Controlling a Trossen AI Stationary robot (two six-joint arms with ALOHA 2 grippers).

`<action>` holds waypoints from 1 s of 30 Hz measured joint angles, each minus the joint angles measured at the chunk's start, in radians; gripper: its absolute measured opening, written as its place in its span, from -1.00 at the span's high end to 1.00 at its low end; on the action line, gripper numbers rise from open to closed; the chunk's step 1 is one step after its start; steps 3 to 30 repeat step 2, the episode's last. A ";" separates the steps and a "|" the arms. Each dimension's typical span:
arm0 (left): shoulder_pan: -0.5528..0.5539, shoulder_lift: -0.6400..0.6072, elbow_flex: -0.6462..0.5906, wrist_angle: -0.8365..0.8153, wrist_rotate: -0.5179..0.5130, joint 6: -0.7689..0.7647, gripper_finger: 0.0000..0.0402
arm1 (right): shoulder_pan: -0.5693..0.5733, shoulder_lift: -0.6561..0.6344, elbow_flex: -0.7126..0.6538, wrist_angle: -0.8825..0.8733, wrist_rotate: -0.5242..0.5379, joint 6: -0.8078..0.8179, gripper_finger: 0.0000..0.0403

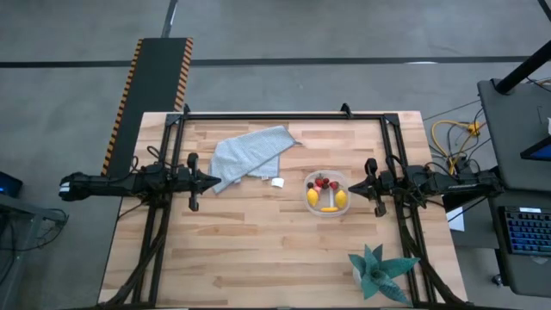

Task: Pick and placing Produce into tupperware
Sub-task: Return to Home Position

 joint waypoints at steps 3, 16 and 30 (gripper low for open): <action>0.000 0.000 0.000 0.000 0.000 0.000 1.00 | 0.000 0.000 0.000 0.000 0.000 0.000 0.96; 0.000 0.000 0.000 0.000 0.000 0.000 1.00 | 0.000 0.000 0.000 0.000 0.000 0.000 0.96; 0.000 0.000 0.000 0.000 0.000 0.000 1.00 | 0.000 0.000 0.000 0.000 0.000 0.000 0.96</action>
